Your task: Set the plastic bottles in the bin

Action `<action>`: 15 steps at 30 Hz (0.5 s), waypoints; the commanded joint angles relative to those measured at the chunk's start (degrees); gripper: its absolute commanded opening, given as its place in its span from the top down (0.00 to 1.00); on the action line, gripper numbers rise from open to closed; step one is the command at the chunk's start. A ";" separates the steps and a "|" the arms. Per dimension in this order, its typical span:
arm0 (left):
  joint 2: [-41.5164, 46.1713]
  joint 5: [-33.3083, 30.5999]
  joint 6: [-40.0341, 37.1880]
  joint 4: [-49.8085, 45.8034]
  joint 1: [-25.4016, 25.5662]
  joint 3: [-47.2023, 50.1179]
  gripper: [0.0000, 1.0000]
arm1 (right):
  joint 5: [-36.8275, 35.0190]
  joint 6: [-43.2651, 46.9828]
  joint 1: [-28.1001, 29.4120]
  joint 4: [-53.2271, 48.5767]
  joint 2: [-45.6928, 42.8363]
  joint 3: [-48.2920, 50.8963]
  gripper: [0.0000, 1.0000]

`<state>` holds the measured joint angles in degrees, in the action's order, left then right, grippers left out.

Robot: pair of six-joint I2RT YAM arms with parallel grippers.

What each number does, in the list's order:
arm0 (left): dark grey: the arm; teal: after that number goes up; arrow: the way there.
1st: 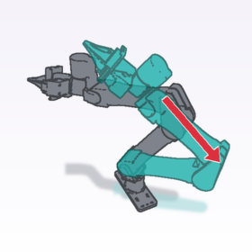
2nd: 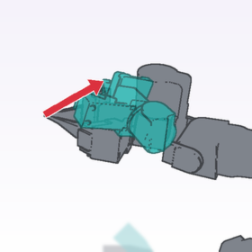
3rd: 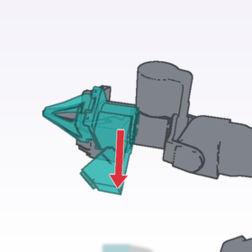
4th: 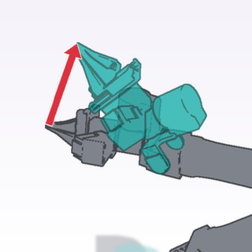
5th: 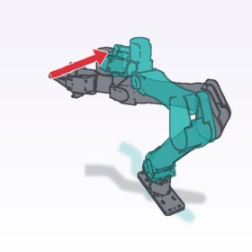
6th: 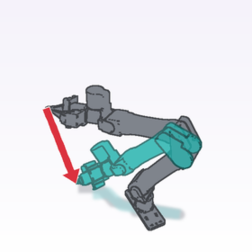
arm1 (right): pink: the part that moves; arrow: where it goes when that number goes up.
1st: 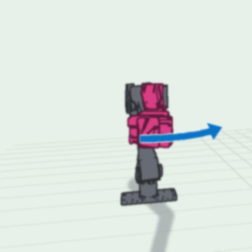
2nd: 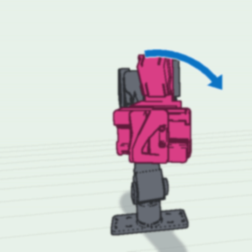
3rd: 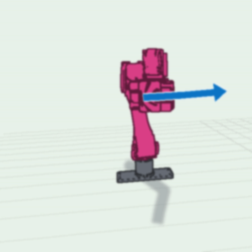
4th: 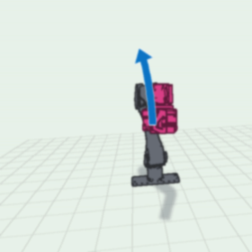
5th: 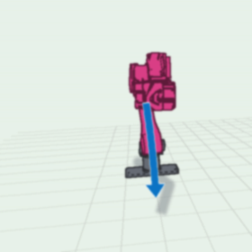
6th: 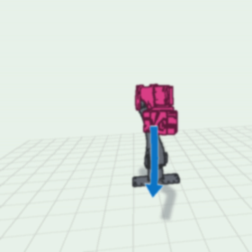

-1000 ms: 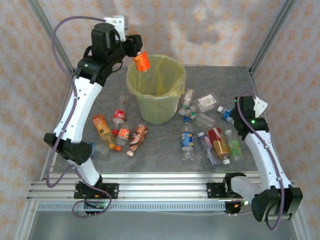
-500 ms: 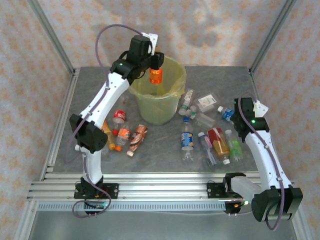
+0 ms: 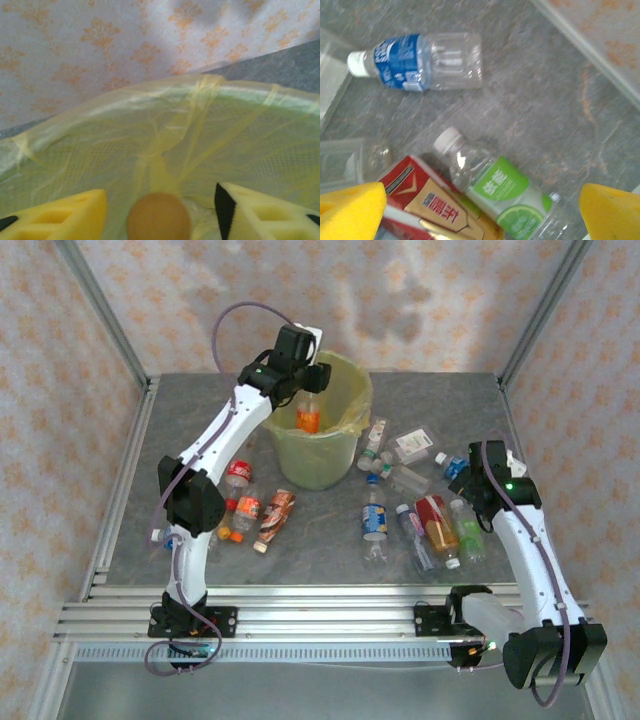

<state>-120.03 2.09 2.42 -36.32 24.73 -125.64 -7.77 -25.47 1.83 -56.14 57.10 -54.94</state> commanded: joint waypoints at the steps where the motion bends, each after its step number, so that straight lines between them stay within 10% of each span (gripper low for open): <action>1: -0.39 -2.09 -0.57 -2.36 0.05 -2.32 0.34 | 7.17 0.68 -0.13 -2.40 -0.76 1.99 0.01; 15: 9.16 -4.02 1.31 -3.15 0.75 -0.35 0.17 | 17.52 -2.34 5.99 -1.61 -5.74 2.30 0.16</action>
<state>-118.98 0.34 2.94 -38.92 24.86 -126.13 8.08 -26.04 5.58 -56.45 53.01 -52.16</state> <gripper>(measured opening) 0.805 0.852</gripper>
